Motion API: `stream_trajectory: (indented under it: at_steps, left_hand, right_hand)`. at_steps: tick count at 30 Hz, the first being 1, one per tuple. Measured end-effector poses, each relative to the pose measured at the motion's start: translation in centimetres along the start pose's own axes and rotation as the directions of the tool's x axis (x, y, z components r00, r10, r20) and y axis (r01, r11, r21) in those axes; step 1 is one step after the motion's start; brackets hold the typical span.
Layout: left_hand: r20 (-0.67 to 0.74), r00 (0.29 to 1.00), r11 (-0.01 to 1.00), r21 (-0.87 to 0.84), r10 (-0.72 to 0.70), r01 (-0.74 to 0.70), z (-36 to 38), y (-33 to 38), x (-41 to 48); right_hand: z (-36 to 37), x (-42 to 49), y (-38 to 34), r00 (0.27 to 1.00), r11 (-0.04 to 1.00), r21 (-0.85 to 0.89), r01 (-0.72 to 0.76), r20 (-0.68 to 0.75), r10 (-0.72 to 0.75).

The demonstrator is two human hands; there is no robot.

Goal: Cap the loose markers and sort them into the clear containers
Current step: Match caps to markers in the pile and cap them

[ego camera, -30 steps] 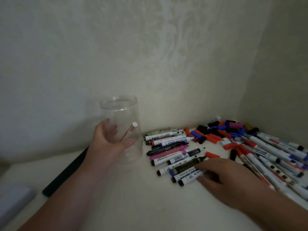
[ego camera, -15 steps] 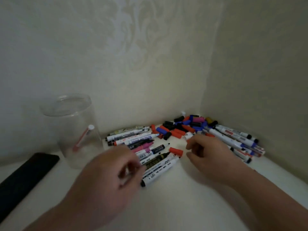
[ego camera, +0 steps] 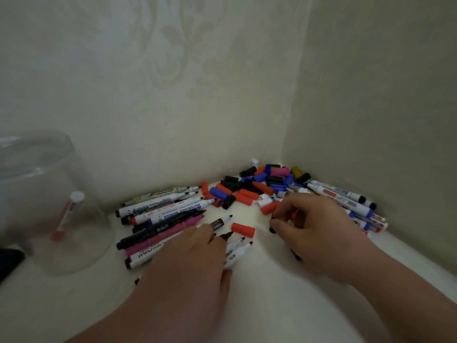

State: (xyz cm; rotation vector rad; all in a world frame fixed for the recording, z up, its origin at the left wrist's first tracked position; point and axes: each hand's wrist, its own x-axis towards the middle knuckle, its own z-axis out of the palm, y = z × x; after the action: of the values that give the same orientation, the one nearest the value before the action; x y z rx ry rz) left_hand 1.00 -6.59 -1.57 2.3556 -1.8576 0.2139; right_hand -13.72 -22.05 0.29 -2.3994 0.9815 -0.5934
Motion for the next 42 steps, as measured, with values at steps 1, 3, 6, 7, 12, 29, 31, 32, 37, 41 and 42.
stream_trajectory:
  at_steps: [1,3,6,7,12,29,31,32,37,41,42]
  left_hand:
    - [-0.004,1.000,0.999,-0.040,0.000,0.000,-0.2,0.1,0.1]
    - [0.018,0.998,0.998,-0.046,0.054,-0.053,-0.8,0.6,-0.1]
    - [-0.020,1.000,0.999,-0.039,0.022,-0.023,0.3,0.6,-0.3]
    - [-0.044,0.999,1.000,-0.015,0.021,-0.022,0.7,0.6,-0.5]
    - [0.038,0.997,0.989,-0.141,0.060,-0.054,1.1,0.1,-0.4]
    - [0.337,0.931,-0.705,-0.626,0.142,0.334,-0.4,-0.9,1.0]
    - [0.329,0.937,-0.635,-0.700,0.120,0.327,0.2,-0.9,0.9]
    - [0.316,0.942,-0.595,-0.737,0.116,0.320,0.5,-0.7,0.8]
    - [0.318,0.946,-0.537,-0.788,0.064,0.301,1.5,-0.2,1.0]
    - [0.326,0.944,-0.647,-0.708,0.057,0.284,1.6,-0.4,1.5]
    - [0.320,0.946,-0.624,-0.730,0.049,0.279,1.7,-0.4,1.6]
  right_hand:
    - [0.0,0.0,0.0,1.000,1.000,0.016,-0.002,-0.001,0.002]
    - [0.1,-0.1,-0.1,1.000,0.999,0.046,-0.019,0.007,0.019]
    - [0.2,-0.2,-0.2,0.999,0.997,0.062,-0.047,0.029,0.046]
    - [0.3,-0.2,-0.2,0.998,0.997,0.059,-0.053,0.035,0.051]
    - [0.6,-0.1,0.1,0.996,0.992,0.098,-0.083,0.040,0.079]
    - [1.7,-1.0,-1.5,0.951,0.999,0.042,0.014,0.308,-0.026]
    - [1.3,-0.9,-1.4,0.946,0.999,-0.008,0.051,0.321,-0.046]
    - [1.1,-0.8,-1.3,0.946,0.998,-0.022,0.067,0.320,-0.057]
    - [0.2,-0.4,-0.2,0.976,0.998,0.035,0.060,0.206,-0.065]
    - [-0.7,0.1,0.4,1.000,0.994,0.106,0.019,0.007,-0.020]
    - [-0.8,0.4,0.5,0.999,0.994,0.113,0.006,-0.040,-0.001]
